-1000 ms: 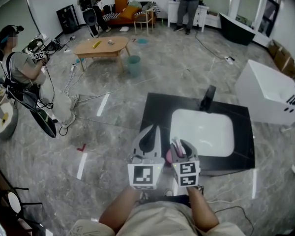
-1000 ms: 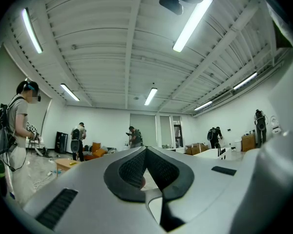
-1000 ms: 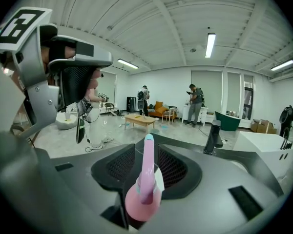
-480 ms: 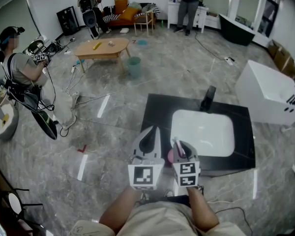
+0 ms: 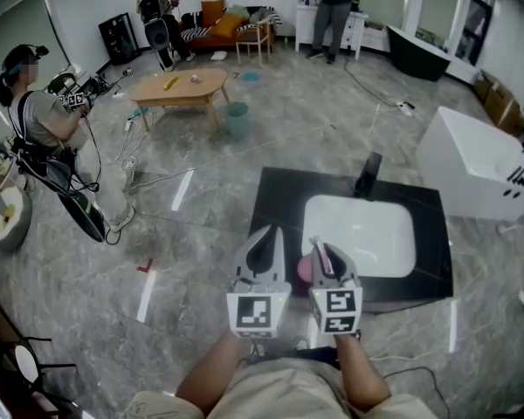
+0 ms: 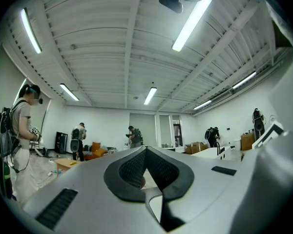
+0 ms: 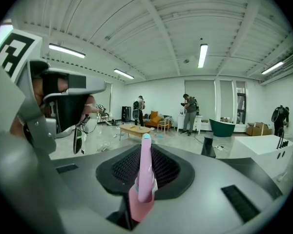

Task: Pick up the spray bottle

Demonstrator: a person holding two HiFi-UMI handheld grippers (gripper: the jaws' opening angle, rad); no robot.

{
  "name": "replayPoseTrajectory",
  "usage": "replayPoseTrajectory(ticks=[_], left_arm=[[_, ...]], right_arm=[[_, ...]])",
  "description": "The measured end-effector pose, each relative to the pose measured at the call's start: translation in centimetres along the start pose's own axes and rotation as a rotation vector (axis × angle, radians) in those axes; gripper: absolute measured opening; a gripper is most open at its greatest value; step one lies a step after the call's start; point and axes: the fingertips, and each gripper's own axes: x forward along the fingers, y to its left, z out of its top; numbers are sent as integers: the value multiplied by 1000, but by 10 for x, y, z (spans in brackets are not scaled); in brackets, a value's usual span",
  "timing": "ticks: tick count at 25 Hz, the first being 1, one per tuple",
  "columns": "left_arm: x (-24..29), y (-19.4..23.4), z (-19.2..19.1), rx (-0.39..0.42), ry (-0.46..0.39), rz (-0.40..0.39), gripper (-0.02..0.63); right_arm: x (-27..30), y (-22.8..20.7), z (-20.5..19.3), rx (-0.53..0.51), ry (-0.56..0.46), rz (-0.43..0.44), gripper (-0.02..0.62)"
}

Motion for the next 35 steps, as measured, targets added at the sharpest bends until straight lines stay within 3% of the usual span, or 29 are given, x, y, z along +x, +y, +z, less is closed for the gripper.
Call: replayPoseTrajectory(ticks=[22, 35], left_arm=[[-10, -12, 30, -21, -70, -14, 2], [-10, -15, 35, -19, -79, -13, 2]], right_arm=[[-75, 0, 152, -64, -413, -33, 67], [-78, -1, 158, -72, -439, -27, 67]])
